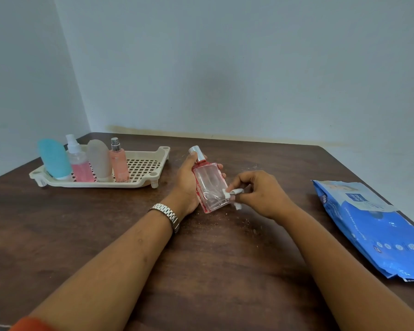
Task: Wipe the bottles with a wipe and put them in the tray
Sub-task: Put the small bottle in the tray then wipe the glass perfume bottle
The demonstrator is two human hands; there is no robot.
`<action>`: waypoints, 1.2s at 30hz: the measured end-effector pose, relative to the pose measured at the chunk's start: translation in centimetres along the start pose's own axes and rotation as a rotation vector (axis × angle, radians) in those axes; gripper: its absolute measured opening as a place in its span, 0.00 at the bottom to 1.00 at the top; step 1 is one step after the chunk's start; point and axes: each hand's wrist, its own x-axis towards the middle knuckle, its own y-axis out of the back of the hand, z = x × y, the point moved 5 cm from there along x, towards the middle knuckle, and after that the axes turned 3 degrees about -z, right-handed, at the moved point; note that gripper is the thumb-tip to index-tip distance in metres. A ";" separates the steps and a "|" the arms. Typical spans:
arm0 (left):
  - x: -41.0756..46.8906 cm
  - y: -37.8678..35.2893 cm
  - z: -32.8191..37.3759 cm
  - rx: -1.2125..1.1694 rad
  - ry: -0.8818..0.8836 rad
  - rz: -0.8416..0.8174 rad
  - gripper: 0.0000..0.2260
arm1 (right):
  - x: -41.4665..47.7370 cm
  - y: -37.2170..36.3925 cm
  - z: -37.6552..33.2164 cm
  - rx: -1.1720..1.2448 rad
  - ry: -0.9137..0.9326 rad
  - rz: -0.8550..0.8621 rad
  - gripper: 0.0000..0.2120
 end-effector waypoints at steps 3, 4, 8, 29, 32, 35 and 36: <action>0.1 0.0 -0.2 0.026 0.025 -0.010 0.33 | -0.1 0.1 0.5 -0.010 -0.024 0.038 0.05; 0.2 0.1 -0.2 0.026 0.033 -0.005 0.34 | -0.2 0.0 0.4 -0.014 -0.020 0.029 0.05; 0.7 0.8 -0.6 0.047 0.066 0.036 0.30 | -0.1 -0.3 -0.8 -0.080 0.018 -0.076 0.06; 0.7 0.7 -0.7 0.038 0.095 0.082 0.30 | -0.2 -1.2 -2.2 -0.127 0.097 0.222 0.08; 0.9 0.8 -0.6 -0.029 0.084 0.125 0.29 | -0.9 -2.8 -4.6 -0.232 0.291 0.180 0.10; 0.7 0.6 -0.5 -0.052 0.066 0.133 0.27 | -1.3 -3.3 -5.6 -0.297 0.347 0.089 0.10; 0.6 0.6 -0.5 -0.028 0.061 0.129 0.27 | -1.1 -2.9 -5.3 -0.280 0.320 0.064 0.09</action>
